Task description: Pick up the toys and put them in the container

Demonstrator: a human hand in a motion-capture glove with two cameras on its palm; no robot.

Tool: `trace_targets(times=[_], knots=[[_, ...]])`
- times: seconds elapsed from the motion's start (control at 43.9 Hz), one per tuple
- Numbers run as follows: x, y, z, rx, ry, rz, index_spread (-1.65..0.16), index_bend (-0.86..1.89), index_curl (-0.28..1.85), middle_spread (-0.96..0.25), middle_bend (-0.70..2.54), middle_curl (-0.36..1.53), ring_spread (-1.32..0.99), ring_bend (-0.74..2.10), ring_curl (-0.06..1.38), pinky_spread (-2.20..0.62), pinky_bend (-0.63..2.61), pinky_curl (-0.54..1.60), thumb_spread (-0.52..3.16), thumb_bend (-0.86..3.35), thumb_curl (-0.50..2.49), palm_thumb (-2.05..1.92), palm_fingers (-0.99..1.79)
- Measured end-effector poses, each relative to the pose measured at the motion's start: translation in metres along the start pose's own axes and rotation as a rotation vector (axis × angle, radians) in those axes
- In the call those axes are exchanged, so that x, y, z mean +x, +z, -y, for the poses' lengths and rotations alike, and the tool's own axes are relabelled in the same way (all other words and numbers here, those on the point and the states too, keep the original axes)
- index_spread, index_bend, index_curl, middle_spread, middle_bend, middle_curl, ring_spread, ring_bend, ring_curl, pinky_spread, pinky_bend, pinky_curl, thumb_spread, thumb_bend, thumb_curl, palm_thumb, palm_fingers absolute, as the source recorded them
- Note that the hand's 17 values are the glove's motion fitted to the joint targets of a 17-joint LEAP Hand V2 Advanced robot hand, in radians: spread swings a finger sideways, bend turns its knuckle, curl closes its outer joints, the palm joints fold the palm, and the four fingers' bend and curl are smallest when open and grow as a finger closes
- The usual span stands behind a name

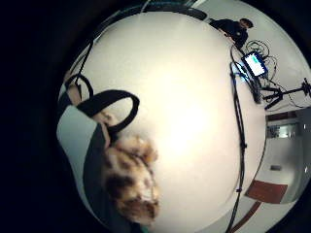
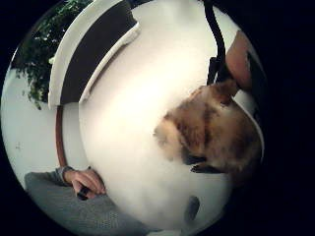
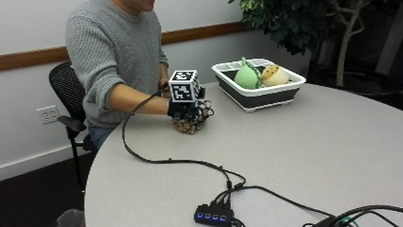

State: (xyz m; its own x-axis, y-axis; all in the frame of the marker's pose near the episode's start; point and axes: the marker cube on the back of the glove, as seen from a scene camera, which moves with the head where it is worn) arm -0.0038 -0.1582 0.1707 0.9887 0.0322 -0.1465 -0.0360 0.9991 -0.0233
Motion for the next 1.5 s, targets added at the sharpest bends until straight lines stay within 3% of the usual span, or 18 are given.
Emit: trace_targets(times=[0.16,0.342,0.524,0.752,0.844,0.866,0.889,0.958,1.14,1.323,1.391,1.505], knots=[[-0.051,-0.081,0.05,0.077,-0.068,0.04,-0.44,0.46,0.39,-0.25,0.72,0.39,-0.45,1.05,0.6,-0.39,0.9,0.38,1.06,0.21,0.79,0.65,1.04],[-0.098,-0.176,0.15,0.142,-0.125,0.193,-0.44,0.46,0.45,-0.26,0.72,0.43,-0.47,1.05,0.62,-0.41,0.93,0.41,0.95,0.2,0.89,0.64,0.96],[-0.141,-0.169,0.209,0.118,-0.066,0.142,-0.45,0.41,0.49,-0.27,0.67,0.44,-0.5,1.05,0.64,-0.41,0.98,0.44,0.89,0.19,0.97,0.63,0.84],[-0.147,-0.125,0.221,0.036,-0.026,0.132,-0.46,0.22,0.52,-0.26,0.51,0.44,-0.52,1.06,0.66,-0.41,1.14,0.48,0.9,0.18,1.02,0.61,0.58],[-0.148,-0.108,0.215,-0.156,-0.052,0.137,-0.44,0.07,0.48,-0.25,0.37,0.41,-0.51,1.05,0.66,-0.39,1.27,0.51,0.99,0.16,1.01,0.55,0.38],[-0.149,-0.105,0.212,-0.207,-0.064,0.122,-0.42,0.05,0.46,-0.24,0.27,0.39,-0.5,1.08,0.68,-0.37,1.28,0.51,1.05,0.14,0.98,0.49,0.24],[-0.149,-0.102,0.21,-0.246,-0.076,0.102,-0.4,0.02,0.45,-0.21,0.16,0.36,-0.46,0.98,0.65,-0.32,1.3,0.53,1.1,0.09,0.93,0.4,-0.15],[-0.15,-0.103,0.201,-0.263,-0.118,0.042,-0.37,0.08,0.43,-0.18,0.17,0.36,-0.33,0.65,0.58,-0.2,1.27,0.52,1.17,-0.01,0.84,0.24,-0.5],[-0.129,-0.134,0.154,-0.151,-0.203,0.059,-0.34,0.08,0.34,-0.14,0.11,0.31,-0.19,0.33,0.43,-0.05,1.07,0.42,1.28,-0.03,0.67,0.09,-0.39],[-0.04,-0.157,0.054,-0.083,-0.211,0.058,-0.33,0.1,0.3,-0.14,0.11,0.28,-0.13,0.23,0.39,0.01,0.97,0.38,1.36,-0.01,0.57,0.05,-0.3],[0.002,-0.156,0.008,-0.054,-0.144,0.056,-0.33,0.1,0.28,-0.14,0.11,0.27,-0.11,0.21,0.38,0.02,0.94,0.36,1.37,-0.01,0.55,0.04,-0.28],[0.07,-0.154,-0.056,0.006,0.095,0.057,-0.34,0.14,0.28,-0.14,0.12,0.26,-0.1,0.18,0.37,0.03,0.88,0.35,1.4,-0.01,0.51,0.04,-0.23]])
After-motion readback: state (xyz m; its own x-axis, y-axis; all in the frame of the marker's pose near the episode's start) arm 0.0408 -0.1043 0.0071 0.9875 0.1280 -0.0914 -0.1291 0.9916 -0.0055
